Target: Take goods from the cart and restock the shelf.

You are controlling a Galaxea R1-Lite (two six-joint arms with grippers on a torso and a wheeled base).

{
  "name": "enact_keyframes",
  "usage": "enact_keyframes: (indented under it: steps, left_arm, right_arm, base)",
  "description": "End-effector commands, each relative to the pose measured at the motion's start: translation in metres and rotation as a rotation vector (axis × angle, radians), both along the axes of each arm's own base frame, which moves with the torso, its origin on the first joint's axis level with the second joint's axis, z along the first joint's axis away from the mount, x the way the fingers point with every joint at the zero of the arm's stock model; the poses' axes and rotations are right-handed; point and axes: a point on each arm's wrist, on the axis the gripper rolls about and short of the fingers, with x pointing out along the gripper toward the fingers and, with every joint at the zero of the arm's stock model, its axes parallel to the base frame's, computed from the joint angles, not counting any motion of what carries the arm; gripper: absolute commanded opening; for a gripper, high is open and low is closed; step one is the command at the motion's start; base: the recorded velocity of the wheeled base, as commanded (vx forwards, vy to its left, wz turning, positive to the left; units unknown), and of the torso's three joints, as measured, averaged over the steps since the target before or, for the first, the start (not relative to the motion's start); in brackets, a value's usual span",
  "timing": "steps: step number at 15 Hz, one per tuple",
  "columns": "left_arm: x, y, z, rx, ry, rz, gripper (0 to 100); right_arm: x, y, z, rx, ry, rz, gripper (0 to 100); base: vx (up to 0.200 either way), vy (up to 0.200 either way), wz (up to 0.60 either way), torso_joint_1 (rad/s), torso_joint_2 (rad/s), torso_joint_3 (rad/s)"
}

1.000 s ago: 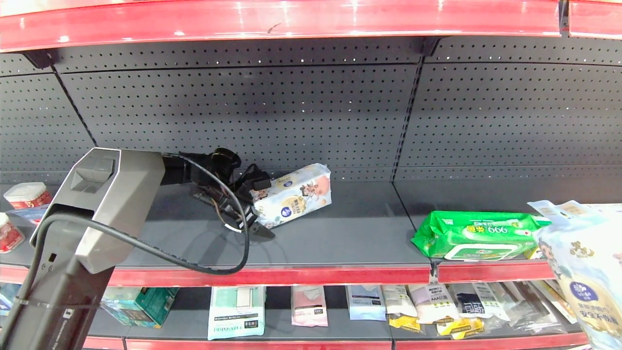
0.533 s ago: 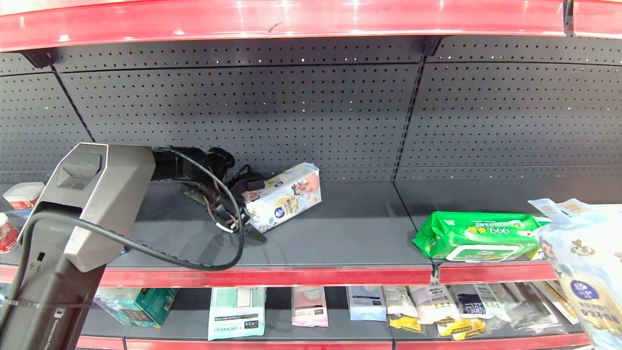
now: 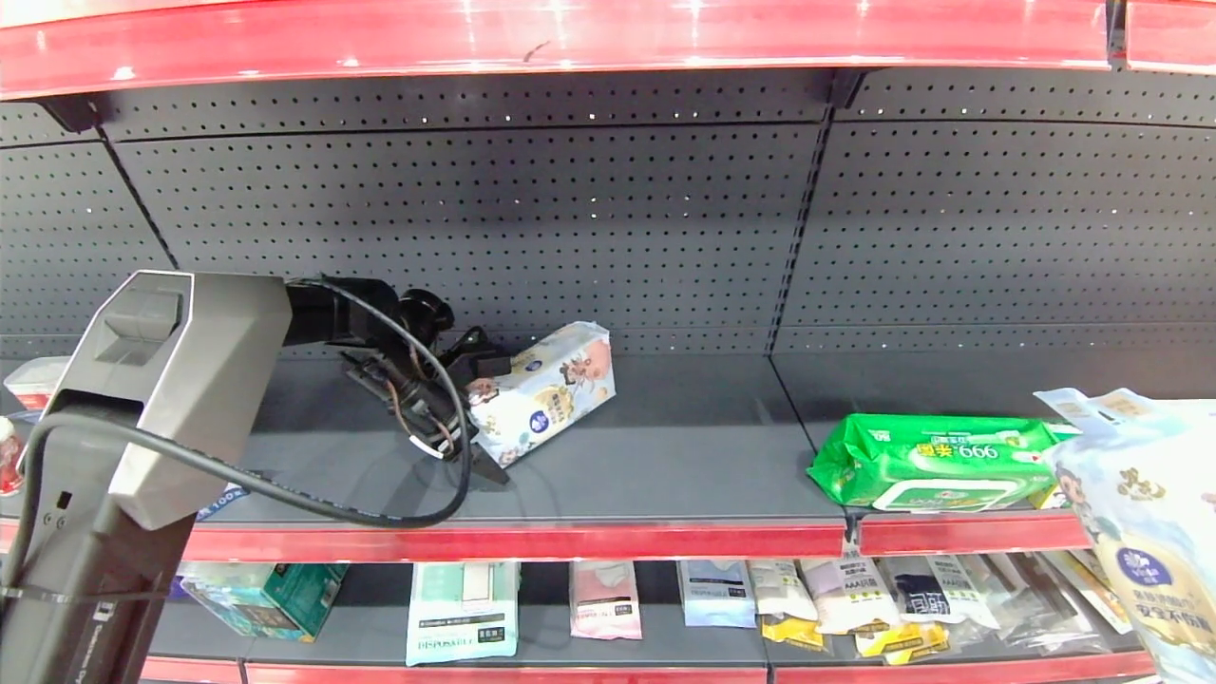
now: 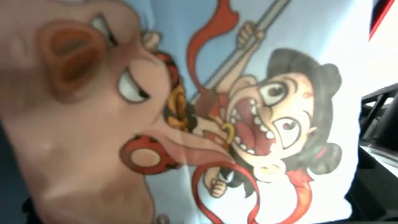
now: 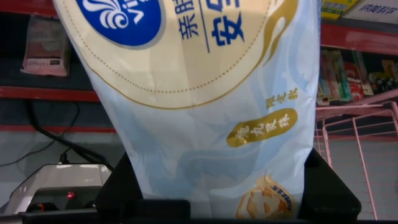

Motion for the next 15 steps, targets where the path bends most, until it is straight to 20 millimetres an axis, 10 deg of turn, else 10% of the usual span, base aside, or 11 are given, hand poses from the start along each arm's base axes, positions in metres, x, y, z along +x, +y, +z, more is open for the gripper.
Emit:
enact_keyframes:
  steps: [1,15]
  left_arm:
    - [-0.0012,0.0001,0.0059,-0.002,-0.007,0.001,100]
    - [-0.0034,0.0039,0.0100,0.031,0.004,0.021,100]
  right_arm:
    - [-0.0001,0.0000,0.0002,0.000,-0.001,0.000,0]
    - [-0.0018,0.0003,0.0003,-0.002,-0.013,0.000,0]
  base:
    - [0.000,0.000,0.00,0.000,0.00,0.000]
    - [0.000,0.000,0.00,0.000,0.00,0.000]
